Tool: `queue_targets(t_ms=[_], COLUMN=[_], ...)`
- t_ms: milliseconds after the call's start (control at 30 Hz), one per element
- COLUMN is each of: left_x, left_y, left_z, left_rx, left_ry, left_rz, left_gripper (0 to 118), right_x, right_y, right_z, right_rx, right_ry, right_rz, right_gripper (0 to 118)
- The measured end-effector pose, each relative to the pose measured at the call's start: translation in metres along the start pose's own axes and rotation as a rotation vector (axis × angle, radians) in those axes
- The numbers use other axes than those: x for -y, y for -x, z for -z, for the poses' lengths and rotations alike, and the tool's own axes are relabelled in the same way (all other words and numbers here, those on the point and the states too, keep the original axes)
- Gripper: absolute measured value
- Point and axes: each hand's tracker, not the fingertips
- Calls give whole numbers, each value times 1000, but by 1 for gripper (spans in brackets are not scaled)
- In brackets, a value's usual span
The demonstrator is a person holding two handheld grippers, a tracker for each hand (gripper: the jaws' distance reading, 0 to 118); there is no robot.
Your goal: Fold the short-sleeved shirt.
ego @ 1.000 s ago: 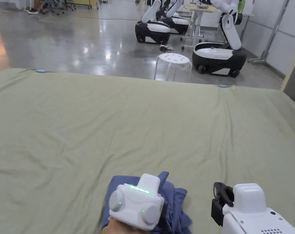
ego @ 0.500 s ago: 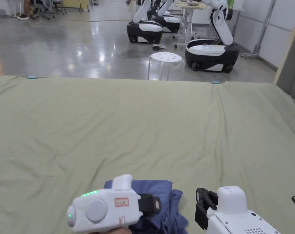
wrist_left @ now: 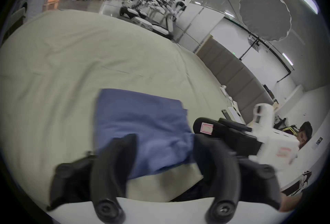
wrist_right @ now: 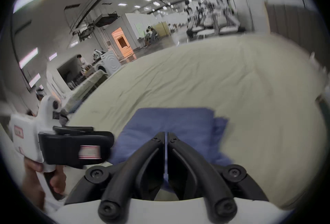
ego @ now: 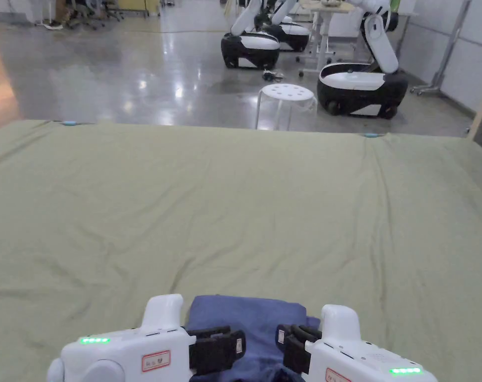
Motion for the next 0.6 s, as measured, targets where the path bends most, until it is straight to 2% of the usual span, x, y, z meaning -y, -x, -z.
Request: queue_targets(t_ms=[33, 67, 167, 200, 233, 267, 367, 467, 500, 533, 567, 600], left_x=[1, 2, 4, 6, 8, 9, 16, 18, 15, 13, 11, 11], left_y=[12, 23, 59, 70, 79, 87, 104, 109, 107, 96, 89, 82], left_z=[-8, -13, -11, -7, 0, 10, 48, 81, 89, 95, 102, 106], left_rx=[-31, -30, -20, 32, 92, 154, 296, 468, 459, 394, 290, 213], left_ry=[-17, -10, 50, 61, 65, 79, 126, 69, 99, 111, 145, 163], left_rz=[-8, -14, -126, -185, -247, -296, -438, -596, -631, -640, -591, -524], left_gripper=[81, 81, 81, 81, 81, 81, 81, 80, 77, 54, 22, 20], right_x=[2, 5, 14, 18, 18, 17, 15, 16, 17, 16, 16, 16], right_y=[-6, -11, -27, -35, -42, -44, -39, -33, -31, -30, -29, -28], right_z=[9, 14, 20, 17, 11, 8, 5, 4, 4, 4, 4, 3], right_rx=[-16, 17, 227, 191, 141, 145, 191, 193, 194, 194, 195, 195], right_ry=[37, 63, 134, 109, 73, 69, 75, 76, 73, 72, 70, 65], right_rz=[52, 66, 26, 64, 135, 166, 88, 55, 48, 44, 40, 37], right_gripper=[4, 4, 3, 3, 3, 3, 3, 3, 3, 3, 3, 3])
